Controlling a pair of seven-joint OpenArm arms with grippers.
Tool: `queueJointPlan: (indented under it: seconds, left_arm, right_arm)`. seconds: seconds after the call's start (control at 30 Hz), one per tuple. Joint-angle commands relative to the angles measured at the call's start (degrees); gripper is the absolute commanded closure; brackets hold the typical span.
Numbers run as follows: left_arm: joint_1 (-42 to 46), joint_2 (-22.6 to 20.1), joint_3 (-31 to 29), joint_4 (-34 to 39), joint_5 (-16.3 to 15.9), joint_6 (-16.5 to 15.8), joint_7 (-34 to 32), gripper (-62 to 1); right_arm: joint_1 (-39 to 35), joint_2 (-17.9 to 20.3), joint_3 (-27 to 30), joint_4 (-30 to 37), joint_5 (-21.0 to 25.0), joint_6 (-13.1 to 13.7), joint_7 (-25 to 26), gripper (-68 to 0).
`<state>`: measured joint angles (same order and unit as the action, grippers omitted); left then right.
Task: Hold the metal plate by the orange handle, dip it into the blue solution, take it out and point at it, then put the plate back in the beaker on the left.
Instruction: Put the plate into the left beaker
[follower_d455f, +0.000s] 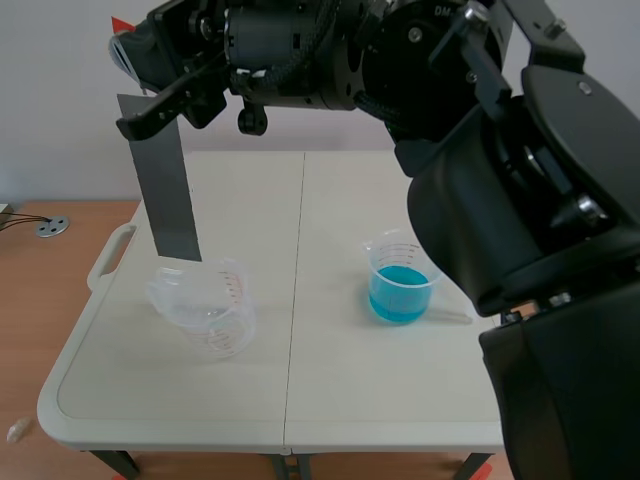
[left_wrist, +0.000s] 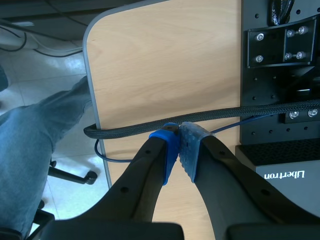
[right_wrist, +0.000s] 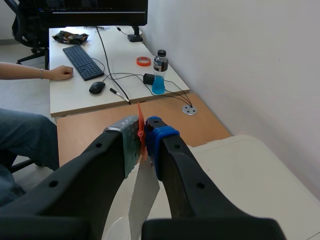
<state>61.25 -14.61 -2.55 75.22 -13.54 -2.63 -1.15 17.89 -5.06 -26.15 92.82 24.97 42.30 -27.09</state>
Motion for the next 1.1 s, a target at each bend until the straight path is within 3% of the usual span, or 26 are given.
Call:
queueJointPlan:
  seconds: [0.0,0.57,1.07]
  left_arm:
    - [0.46,-0.17,0.04,0.79,-0.35,-0.11,-0.35,-3.4]
    - [0.46,-0.17,0.04,0.79,-0.35,-0.11,-0.33,-3.4]
    - [0.46,-0.17,0.04,0.79,-0.35,-0.11,-0.35,-3.4]
  right_arm:
    - [1.11,-0.20,0.02,-0.66,0.70,0.42,0.81,-1.3]
    - [1.11,-0.17,-0.07,-8.35,-0.17,0.42,2.43,-1.3]
    - [1.11,-0.20,-0.17,-17.64,-5.53,0.42,10.16,-1.3]
